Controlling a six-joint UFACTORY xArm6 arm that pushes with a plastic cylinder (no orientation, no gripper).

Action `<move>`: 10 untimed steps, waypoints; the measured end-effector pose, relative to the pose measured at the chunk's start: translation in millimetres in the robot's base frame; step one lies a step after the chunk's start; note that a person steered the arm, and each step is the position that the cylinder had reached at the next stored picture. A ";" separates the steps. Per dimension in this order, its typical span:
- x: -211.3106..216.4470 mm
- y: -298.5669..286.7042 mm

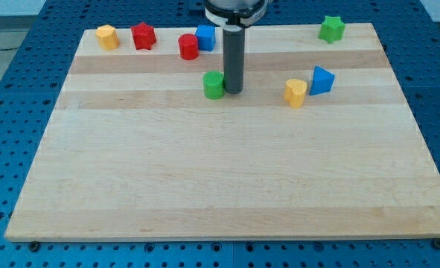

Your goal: Keep green circle at center left side of the board

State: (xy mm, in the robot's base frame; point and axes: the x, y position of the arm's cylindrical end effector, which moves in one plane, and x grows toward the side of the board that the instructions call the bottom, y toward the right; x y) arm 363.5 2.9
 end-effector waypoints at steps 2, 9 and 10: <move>-6.0 -56.9; -8.3 -137.1; -6.1 -165.5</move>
State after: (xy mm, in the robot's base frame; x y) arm 357.4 -162.6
